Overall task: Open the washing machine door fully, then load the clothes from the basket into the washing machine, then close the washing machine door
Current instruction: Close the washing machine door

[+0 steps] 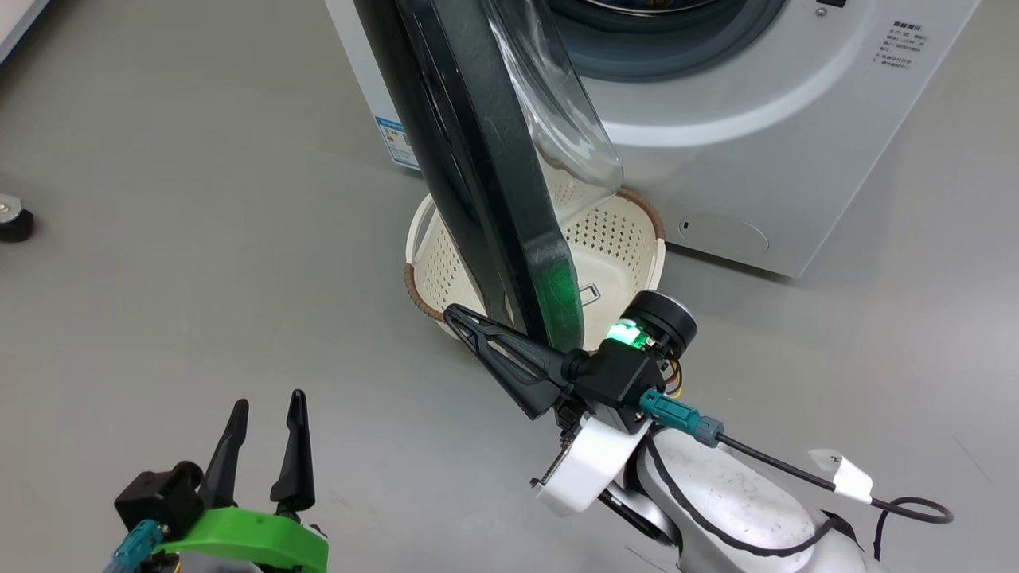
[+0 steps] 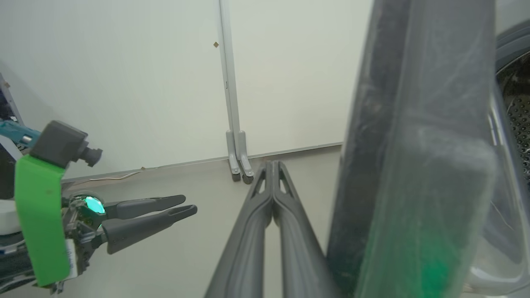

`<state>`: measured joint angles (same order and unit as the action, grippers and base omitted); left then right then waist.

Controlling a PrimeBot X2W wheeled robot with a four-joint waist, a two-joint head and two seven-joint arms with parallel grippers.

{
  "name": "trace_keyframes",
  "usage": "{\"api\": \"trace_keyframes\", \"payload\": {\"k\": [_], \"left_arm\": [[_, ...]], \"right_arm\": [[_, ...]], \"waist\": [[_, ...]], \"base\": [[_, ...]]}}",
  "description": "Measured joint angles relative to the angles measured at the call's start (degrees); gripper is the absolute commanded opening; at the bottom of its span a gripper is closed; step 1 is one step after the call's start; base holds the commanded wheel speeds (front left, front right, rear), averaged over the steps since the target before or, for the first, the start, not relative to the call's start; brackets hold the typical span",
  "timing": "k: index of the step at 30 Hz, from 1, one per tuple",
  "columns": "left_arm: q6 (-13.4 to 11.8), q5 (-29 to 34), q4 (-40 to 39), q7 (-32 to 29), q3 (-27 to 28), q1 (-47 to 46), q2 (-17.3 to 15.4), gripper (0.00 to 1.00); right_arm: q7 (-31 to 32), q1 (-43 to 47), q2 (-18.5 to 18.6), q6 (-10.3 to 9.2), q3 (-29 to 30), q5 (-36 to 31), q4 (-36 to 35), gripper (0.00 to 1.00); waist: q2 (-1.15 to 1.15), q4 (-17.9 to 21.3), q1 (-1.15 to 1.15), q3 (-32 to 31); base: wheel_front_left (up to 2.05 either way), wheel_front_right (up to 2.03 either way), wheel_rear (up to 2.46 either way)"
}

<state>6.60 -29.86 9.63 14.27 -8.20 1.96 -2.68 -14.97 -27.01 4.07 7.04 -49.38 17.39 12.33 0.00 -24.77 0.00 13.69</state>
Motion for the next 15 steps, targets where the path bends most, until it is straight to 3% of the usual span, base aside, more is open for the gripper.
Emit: {"api": "trace_keyframes", "payload": {"k": [15], "left_arm": [[0.27, -0.73, -0.10, 0.00, 0.66, -0.87, 0.14, 1.00]], "right_arm": [[0.00, -0.93, -0.05, 0.47, 2.65, 0.77, 0.85, 0.00]], "waist": [[0.00, 1.56, 0.00, 1.57]], "base": [[0.00, 0.00, 0.00]]}}
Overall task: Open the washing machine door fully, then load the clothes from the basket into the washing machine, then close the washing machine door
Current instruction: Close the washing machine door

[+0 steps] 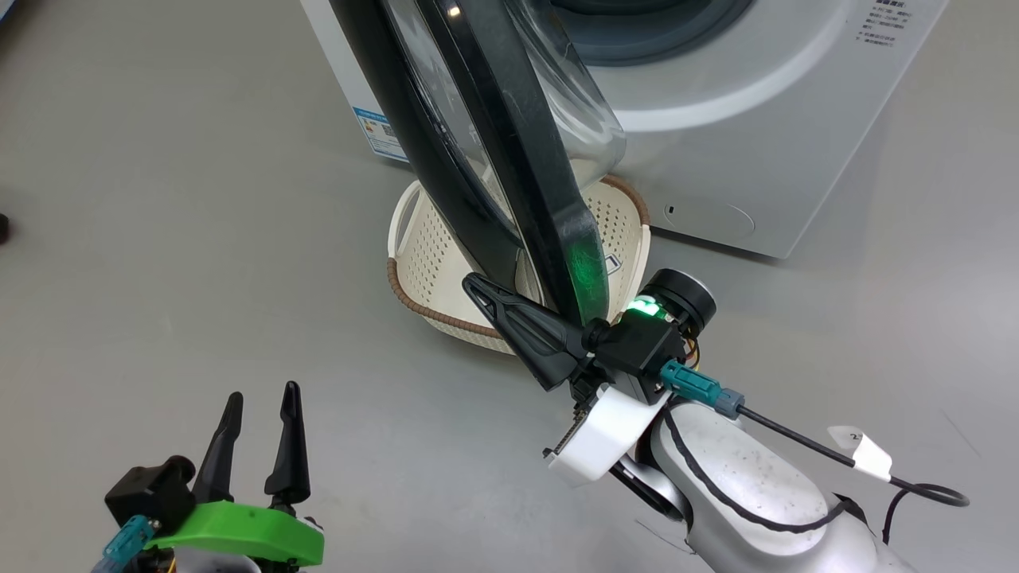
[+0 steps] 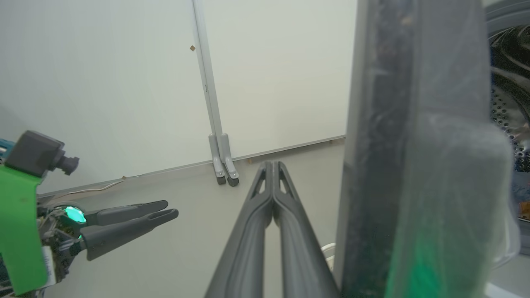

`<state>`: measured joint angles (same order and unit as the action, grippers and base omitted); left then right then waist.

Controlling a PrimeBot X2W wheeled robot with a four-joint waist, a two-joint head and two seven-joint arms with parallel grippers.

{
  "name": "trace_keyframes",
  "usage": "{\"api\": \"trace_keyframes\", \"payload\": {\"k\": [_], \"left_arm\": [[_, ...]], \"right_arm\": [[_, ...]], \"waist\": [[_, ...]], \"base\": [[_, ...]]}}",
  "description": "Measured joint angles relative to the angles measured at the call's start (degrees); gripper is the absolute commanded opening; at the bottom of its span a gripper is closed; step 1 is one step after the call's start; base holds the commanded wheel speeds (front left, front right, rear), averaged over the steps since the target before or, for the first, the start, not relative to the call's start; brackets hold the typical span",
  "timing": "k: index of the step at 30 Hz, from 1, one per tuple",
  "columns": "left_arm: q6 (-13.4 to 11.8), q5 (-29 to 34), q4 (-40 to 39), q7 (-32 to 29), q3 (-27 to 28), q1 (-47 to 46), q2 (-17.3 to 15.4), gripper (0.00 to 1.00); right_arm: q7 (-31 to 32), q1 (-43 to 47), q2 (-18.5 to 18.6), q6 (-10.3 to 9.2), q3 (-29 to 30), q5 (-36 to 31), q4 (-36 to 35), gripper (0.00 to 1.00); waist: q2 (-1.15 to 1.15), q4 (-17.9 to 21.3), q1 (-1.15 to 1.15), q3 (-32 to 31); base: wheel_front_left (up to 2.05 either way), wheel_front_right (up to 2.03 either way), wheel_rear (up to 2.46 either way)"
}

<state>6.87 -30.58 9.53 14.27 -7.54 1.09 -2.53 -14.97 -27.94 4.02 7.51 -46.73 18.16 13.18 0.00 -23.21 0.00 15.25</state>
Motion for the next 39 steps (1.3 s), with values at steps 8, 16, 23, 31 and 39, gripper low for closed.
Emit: {"api": "trace_keyframes", "payload": {"k": [8, 16, 23, 31, 39], "left_arm": [[0.15, -0.79, -0.74, 0.01, 0.34, -0.20, 0.04, 1.00], [0.16, -0.80, -1.09, 0.01, 1.21, -1.10, 0.05, 1.00], [0.16, -0.80, -1.38, 0.01, 1.76, -1.51, 0.09, 1.00], [0.20, -0.80, -2.01, 0.01, 1.09, -3.57, 0.11, 1.00], [0.23, -0.80, -2.34, 0.01, 0.41, -4.84, 0.15, 1.00]], "right_arm": [[0.00, -1.37, -0.01, 0.00, 1.66, -0.10, 0.13, 0.00], [0.00, -3.01, -0.01, 0.00, 3.18, -0.63, 0.01, 0.00], [0.00, -3.88, -0.03, 0.00, 4.28, -1.00, -0.47, 0.00], [0.00, -5.67, -0.03, -0.01, 7.36, -1.71, -0.64, 0.00], [0.00, -8.60, 0.00, -0.09, 9.69, -3.20, -0.38, 0.00]], "waist": [[0.00, 1.95, 0.00, 0.83], [0.00, 4.67, 0.00, 2.05], [0.00, 7.43, 0.00, 3.30], [0.00, 9.96, 0.00, 5.35], [0.00, 10.25, 0.00, 7.90]], "base": [[0.00, 0.00, 0.00], [0.00, 0.00, 0.00], [0.00, 0.00, 0.00], [0.00, 0.00, 0.00], [0.00, 0.00, 0.00]]}}
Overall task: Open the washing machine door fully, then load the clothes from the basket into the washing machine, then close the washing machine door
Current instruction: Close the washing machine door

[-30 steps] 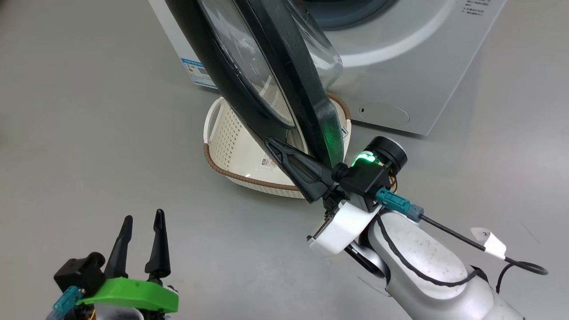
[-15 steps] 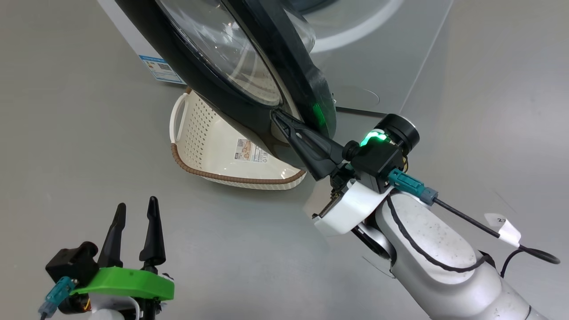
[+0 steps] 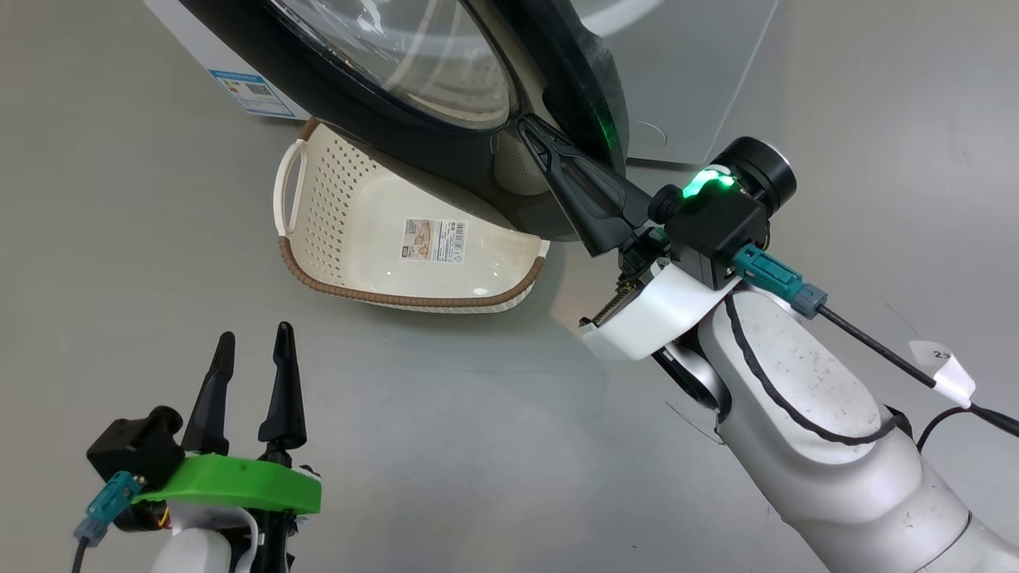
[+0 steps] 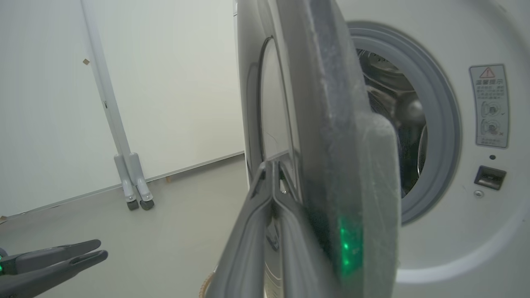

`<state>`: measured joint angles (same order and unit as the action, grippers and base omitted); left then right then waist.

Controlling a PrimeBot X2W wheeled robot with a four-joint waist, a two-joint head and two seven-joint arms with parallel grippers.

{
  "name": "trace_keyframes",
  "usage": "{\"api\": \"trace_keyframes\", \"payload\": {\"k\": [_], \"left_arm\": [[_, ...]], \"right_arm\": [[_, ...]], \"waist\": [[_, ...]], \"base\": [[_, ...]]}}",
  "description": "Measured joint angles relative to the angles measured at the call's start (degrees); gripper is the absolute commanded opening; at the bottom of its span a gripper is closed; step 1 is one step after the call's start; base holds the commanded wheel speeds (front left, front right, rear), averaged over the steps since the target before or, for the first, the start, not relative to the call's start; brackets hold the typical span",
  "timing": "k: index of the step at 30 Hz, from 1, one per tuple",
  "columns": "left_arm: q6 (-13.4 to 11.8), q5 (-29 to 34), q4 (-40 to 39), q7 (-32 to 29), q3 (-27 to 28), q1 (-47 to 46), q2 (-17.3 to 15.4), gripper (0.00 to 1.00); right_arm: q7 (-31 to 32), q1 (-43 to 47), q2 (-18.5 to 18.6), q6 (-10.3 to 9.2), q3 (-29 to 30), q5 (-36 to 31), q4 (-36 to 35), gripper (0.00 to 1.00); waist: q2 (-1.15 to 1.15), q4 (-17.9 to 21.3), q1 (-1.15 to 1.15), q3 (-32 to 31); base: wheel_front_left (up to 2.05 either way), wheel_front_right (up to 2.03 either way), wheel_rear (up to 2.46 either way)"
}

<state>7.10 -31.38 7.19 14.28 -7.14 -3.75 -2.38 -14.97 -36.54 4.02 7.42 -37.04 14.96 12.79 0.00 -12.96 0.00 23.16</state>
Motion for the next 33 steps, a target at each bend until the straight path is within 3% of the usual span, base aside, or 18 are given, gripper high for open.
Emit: {"api": "trace_keyframes", "payload": {"k": [20, 33], "left_arm": [[0.00, 0.01, -0.53, 0.04, -2.61, -2.24, 0.12, 1.00], [0.00, 0.02, -0.51, 0.16, -4.24, -2.47, 0.19, 1.00]], "right_arm": [[0.00, -9.81, 0.16, 0.00, 5.42, -3.77, 2.54, 0.00], [0.00, -17.73, 3.02, 0.03, 6.67, -6.87, 5.90, 0.00]], "waist": [[0.00, -0.87, 0.00, 6.30], [0.00, -3.93, 0.00, 9.51]], "base": [[0.00, 0.00, 0.00], [0.00, 0.00, 0.00]]}}
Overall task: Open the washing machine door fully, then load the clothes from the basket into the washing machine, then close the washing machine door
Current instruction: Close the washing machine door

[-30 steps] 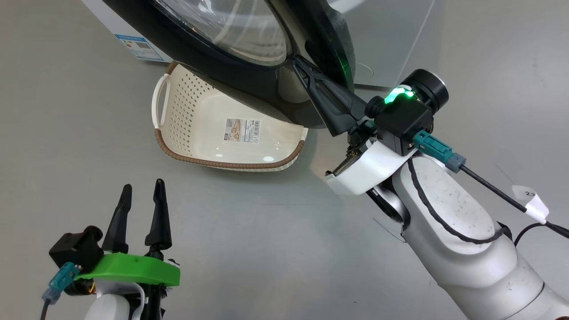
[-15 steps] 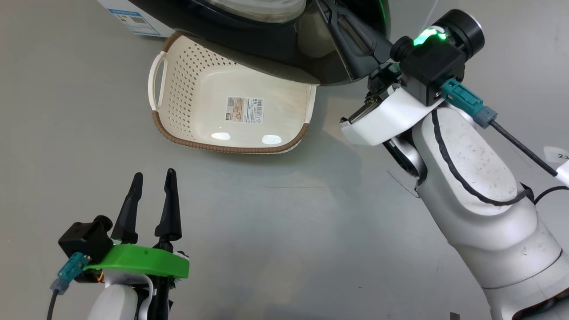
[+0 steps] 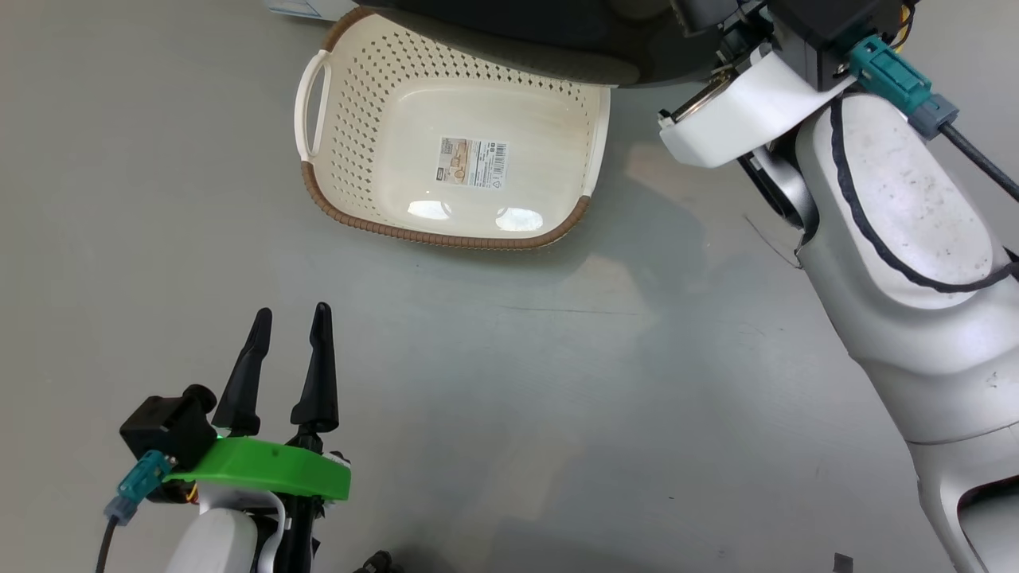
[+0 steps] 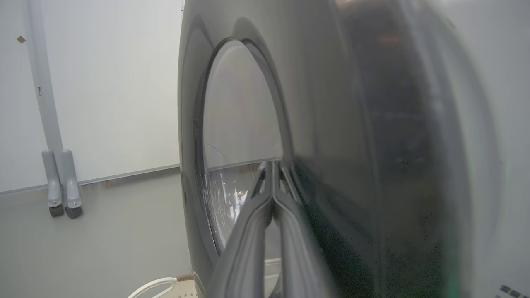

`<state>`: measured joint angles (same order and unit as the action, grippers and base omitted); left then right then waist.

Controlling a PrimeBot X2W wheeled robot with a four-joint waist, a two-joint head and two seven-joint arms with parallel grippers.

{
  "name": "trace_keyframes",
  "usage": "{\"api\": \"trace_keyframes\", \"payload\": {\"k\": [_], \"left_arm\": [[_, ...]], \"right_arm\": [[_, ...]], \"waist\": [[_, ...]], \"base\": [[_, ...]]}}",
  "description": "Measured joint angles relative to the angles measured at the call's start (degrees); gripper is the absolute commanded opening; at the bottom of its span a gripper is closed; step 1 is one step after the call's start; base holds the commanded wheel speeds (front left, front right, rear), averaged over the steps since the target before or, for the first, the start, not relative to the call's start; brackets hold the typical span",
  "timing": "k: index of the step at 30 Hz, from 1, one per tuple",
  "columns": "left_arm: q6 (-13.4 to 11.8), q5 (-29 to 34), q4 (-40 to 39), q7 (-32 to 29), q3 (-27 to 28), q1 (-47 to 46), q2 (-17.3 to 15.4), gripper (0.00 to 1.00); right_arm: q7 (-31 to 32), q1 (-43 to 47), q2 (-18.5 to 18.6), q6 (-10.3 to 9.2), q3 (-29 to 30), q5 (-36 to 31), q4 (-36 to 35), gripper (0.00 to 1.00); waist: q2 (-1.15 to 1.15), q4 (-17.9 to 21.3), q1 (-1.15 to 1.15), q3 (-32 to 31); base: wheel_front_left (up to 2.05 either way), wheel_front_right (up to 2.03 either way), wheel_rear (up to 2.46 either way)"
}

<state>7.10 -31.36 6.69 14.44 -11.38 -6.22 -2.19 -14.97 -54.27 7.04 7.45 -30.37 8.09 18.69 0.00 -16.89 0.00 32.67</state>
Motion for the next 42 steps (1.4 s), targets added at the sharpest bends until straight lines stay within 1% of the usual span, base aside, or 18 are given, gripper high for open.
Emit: {"api": "trace_keyframes", "payload": {"k": [7, 12, 22, 26, 37, 42], "left_arm": [[0.01, -0.02, 0.08, 0.00, 0.36, 0.01, 0.02, 1.00], [0.01, -0.04, 0.07, 0.01, 1.72, 0.03, 0.03, 1.00], [0.01, -0.04, -0.38, 0.01, 1.38, 0.01, -0.02, 1.00], [0.01, -0.04, -0.36, 0.01, 0.29, -0.02, -0.03, 1.00], [0.01, -0.51, -0.37, 0.01, 0.11, -0.13, -0.03, 1.00], [0.01, -0.60, -0.38, 0.01, 0.05, -0.14, -0.03, 1.00]], "right_arm": [[0.00, -3.22, 0.32, 0.01, 0.15, -0.69, 0.96, 0.00], [0.00, -4.08, -0.23, 0.05, -0.07, -0.69, 1.14, 0.00], [0.00, -5.53, -0.51, 0.07, -0.23, -0.70, 2.08, 0.00], [0.00, -5.81, 0.01, 0.07, 0.11, -0.77, 2.64, 0.00], [0.00, -8.20, 0.76, 0.07, 1.41, -1.19, 4.35, 0.00], [0.00, -10.26, 2.24, 0.08, 2.16, -2.22, 4.97, 0.00]], "waist": [[0.00, -0.72, 0.00, 0.90], [0.00, 0.20, 0.00, 0.80], [0.00, 2.16, 0.00, 1.24], [0.00, 2.38, 0.00, 1.66], [0.00, 1.62, 0.00, 2.26], [0.00, 1.06, 0.00, 2.32]], "base": [[0.00, 0.00, 0.00], [0.00, 0.00, 0.00], [0.00, 0.00, 0.00], [0.00, 0.00, 0.00], [0.00, 0.00, 0.00], [0.00, 0.00, 0.00]]}}
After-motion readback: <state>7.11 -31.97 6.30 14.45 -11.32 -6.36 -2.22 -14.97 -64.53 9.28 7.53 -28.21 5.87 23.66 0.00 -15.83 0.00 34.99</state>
